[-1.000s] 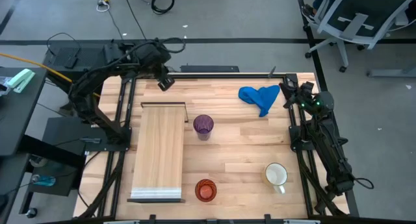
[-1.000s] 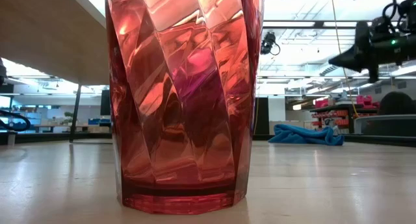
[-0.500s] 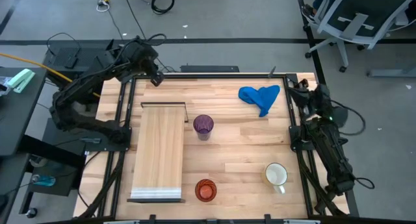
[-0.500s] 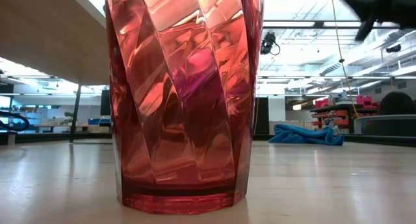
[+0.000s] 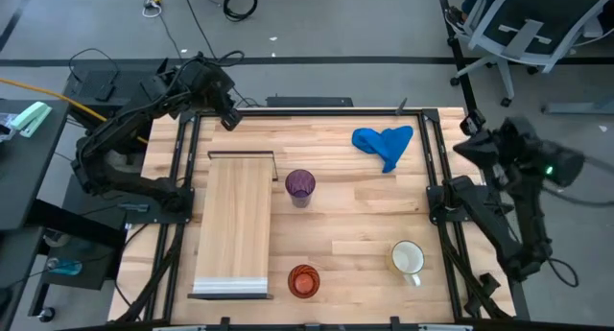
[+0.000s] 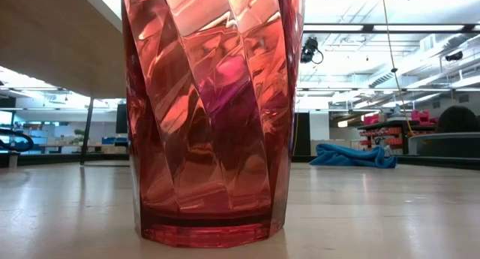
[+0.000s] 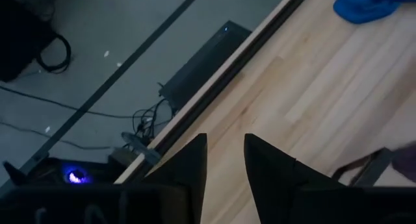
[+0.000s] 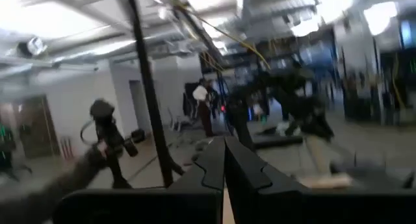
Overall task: Stack small to large cups/mugs on shelf
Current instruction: Move the yellow mug to the center of the table
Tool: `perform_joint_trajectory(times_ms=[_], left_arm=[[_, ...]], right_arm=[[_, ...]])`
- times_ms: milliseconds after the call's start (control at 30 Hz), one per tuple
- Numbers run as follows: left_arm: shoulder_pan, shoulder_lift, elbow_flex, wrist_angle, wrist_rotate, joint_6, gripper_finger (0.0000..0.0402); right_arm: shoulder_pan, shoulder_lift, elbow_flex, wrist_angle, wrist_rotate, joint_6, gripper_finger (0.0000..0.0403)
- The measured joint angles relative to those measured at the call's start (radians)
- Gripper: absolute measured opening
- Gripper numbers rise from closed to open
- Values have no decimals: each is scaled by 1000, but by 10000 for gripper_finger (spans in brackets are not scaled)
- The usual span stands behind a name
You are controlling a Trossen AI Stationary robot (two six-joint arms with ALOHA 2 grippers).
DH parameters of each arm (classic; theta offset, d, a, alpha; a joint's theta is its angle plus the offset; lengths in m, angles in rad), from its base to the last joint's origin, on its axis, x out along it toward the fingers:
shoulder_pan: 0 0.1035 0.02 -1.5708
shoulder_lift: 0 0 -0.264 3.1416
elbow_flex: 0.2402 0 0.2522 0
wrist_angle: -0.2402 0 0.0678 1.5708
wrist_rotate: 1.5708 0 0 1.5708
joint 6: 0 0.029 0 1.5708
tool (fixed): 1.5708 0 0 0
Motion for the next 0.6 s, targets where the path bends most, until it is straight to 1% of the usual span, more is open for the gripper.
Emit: perform_joint_trajectory(times_ms=[100, 200, 300, 433, 600], left_arm=[[-1, -5, 0, -27, 9, 1, 111], [-1, -5, 0, -37, 36, 0, 111], [-1, -5, 0, -39, 40, -4, 110], [-1, -5, 0, -38, 39, -4, 112], [-1, -5, 0, -37, 39, -8, 110]], right_arm=[[3, 43, 95, -247, -30, -55, 17], [22, 62, 148, -384, -39, -83, 17], [33, 57, 168, -437, -39, -115, 17], [20, 58, 162, -444, 29, -213, 17], [8, 116, 158, -434, 32, -262, 17]])
